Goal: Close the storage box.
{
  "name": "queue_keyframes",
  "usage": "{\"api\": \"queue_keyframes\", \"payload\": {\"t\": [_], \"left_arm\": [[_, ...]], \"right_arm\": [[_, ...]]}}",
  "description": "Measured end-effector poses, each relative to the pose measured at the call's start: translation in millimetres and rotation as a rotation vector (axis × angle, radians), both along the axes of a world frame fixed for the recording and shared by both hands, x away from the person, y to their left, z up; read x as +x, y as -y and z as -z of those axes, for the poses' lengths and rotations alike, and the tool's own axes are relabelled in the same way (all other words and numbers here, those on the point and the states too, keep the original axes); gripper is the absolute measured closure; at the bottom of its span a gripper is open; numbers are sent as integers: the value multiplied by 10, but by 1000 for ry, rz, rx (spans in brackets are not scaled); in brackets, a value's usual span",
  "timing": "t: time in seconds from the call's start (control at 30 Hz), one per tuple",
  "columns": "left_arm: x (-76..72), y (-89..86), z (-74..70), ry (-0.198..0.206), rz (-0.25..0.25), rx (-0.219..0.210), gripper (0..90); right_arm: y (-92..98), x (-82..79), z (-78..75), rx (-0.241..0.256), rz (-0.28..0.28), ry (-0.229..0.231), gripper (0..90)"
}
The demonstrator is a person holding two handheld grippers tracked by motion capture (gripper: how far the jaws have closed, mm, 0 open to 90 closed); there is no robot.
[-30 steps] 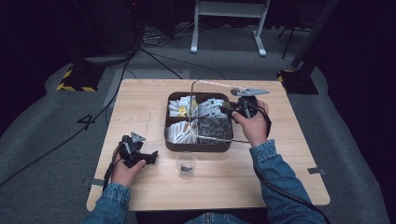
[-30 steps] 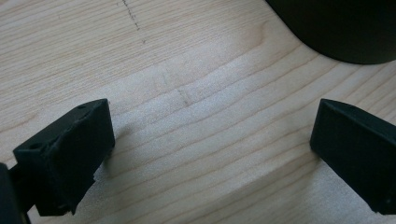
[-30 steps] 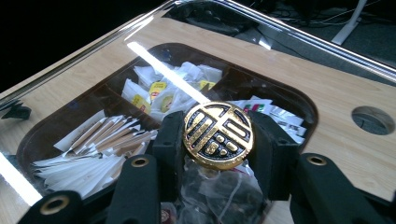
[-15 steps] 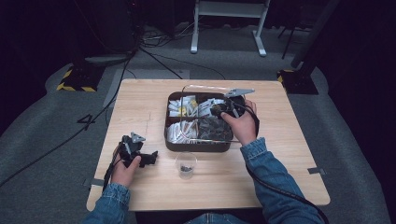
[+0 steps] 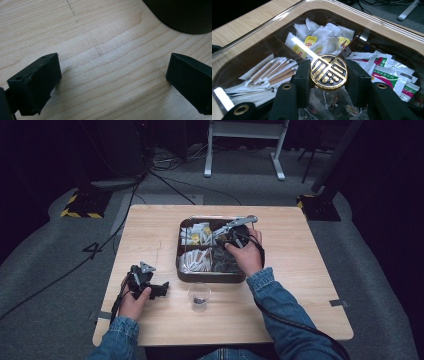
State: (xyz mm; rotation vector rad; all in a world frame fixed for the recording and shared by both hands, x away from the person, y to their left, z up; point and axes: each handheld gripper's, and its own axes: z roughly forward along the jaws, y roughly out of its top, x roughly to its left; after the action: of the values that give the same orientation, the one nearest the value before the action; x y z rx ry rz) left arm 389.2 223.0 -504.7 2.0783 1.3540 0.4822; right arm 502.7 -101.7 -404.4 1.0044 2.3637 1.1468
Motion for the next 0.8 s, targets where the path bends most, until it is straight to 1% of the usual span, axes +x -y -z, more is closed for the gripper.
{"api": "queue_keyframes", "payload": {"t": [0.17, 0.33, 0.37, 0.4, 0.47, 0.5, 0.6, 0.67, 0.7, 0.8], "left_arm": [[0, 0, 0, 0, 0, 0, 2], [0, 0, 0, 0, 0, 0, 2], [0, 0, 0, 0, 0, 0, 2], [0, 0, 0, 0, 0, 0, 2], [-1, 0, 0, 0, -1, 0, 2], [-1, 1, 0, 0, -1, 0, 2], [7, 2, 1, 2, 0, 0, 0], [16, 6, 0, -2, 1, -2, 0], [23, 4, -2, 1, 7, 4, 0], [36, 10, -1, 3, 12, 3, 0]], "right_arm": [[-72, 23, 57, -4, -2, -18, 588], [-134, 50, 120, -18, 4, -22, 588], [-155, 58, 138, -34, 7, -19, 588], [-155, 58, 138, -34, 7, -19, 588], [-187, 71, 165, -60, 11, -9, 588], [-187, 71, 165, -60, 11, -9, 588], [-214, 113, 204, -61, 10, -28, 588], [-221, 119, 211, -65, 14, -28, 588], [-234, 131, 226, -69, 15, -28, 588], [-244, 138, 236, -62, 16, -36, 587]]}}
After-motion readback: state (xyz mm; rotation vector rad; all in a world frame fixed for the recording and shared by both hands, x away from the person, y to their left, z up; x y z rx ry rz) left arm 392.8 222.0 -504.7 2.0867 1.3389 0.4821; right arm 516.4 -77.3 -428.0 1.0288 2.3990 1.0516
